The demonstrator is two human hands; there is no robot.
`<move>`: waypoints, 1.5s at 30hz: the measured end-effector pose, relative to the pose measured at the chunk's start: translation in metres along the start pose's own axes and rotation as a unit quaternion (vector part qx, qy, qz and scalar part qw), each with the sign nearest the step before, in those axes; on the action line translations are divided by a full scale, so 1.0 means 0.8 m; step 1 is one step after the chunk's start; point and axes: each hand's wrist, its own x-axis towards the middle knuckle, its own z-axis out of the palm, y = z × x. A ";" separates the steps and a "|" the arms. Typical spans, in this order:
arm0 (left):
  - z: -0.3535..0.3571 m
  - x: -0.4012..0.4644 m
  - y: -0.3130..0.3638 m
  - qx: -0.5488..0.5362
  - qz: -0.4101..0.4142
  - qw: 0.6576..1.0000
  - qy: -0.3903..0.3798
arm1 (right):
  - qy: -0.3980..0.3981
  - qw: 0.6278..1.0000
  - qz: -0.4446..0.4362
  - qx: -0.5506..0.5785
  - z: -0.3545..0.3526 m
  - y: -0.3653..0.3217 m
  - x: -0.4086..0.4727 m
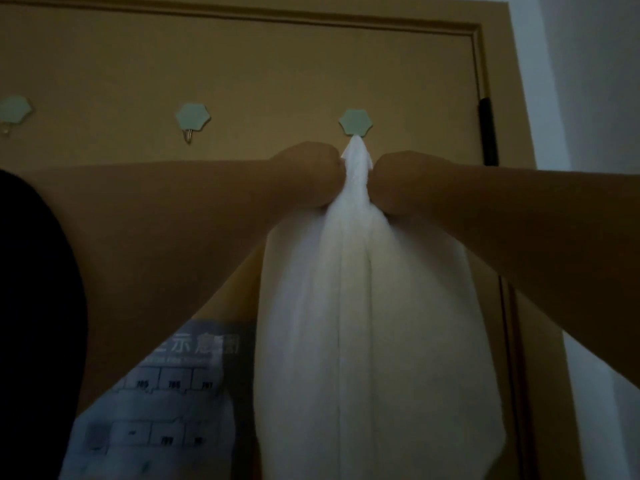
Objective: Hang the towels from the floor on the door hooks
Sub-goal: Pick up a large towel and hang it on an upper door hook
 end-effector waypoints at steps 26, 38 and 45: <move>-0.128 -0.176 0.232 -0.348 0.374 0.860 0.015 | -0.244 0.832 0.382 -0.320 -0.202 -0.057 -0.425; -0.408 -0.333 0.394 -0.518 0.526 0.667 0.103 | -0.344 0.644 0.552 -0.404 -0.426 -0.114 -0.706; -0.580 -0.452 0.436 -0.561 0.570 0.589 0.117 | -0.377 0.564 0.607 -0.415 -0.557 -0.185 -0.863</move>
